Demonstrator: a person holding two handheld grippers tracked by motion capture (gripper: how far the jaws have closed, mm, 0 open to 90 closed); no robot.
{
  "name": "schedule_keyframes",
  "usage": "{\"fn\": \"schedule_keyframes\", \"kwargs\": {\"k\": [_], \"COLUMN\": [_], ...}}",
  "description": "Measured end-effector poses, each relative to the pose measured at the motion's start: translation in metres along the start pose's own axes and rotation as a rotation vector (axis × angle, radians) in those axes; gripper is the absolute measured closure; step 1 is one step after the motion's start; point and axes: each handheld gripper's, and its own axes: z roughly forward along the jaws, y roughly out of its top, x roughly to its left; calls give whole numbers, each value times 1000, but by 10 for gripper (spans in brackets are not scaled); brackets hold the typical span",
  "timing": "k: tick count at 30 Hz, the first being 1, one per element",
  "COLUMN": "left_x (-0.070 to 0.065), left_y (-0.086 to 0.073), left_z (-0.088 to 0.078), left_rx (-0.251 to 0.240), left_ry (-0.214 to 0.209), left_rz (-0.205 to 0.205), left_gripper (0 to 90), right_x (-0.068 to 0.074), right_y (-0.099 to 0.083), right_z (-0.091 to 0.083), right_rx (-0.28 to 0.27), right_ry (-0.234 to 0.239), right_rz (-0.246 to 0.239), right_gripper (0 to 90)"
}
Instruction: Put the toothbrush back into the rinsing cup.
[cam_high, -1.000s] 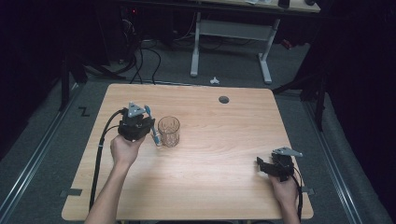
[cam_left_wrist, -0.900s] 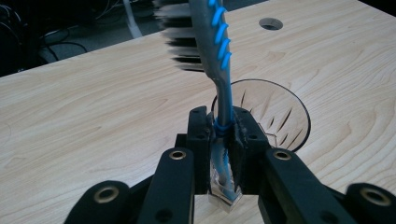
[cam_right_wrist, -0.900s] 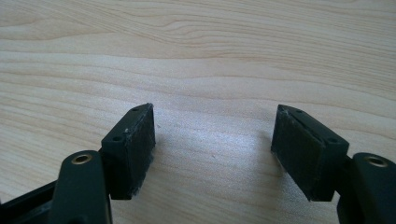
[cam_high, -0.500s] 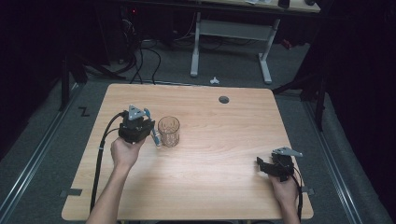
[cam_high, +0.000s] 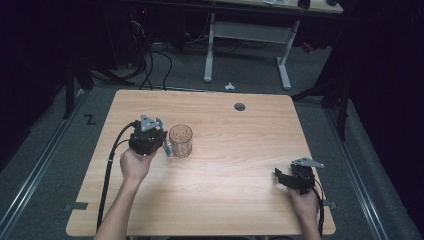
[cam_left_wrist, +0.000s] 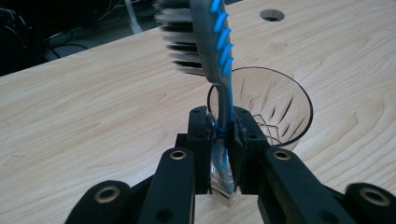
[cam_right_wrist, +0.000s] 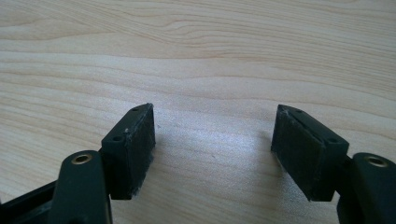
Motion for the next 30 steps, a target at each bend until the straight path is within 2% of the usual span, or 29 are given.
{"fn": "schedule_keyframes", "kwargs": {"k": [14, 24, 30], "left_x": [-1, 1, 1], "left_y": [-5, -9, -9], "left_z": [6, 10, 10], "left_rx": [7, 12, 13], "left_ry": [-5, -25, -29], "left_rz": [1, -25, -25], "left_gripper": [796, 790, 788], "right_x": [0, 0, 0], "right_y": [0, 0, 0], "right_z": [0, 0, 0], "right_rx": [0, 0, 0], "right_ry": [0, 0, 0], "right_rz": [0, 0, 0], "right_gripper": [305, 305, 305]}}
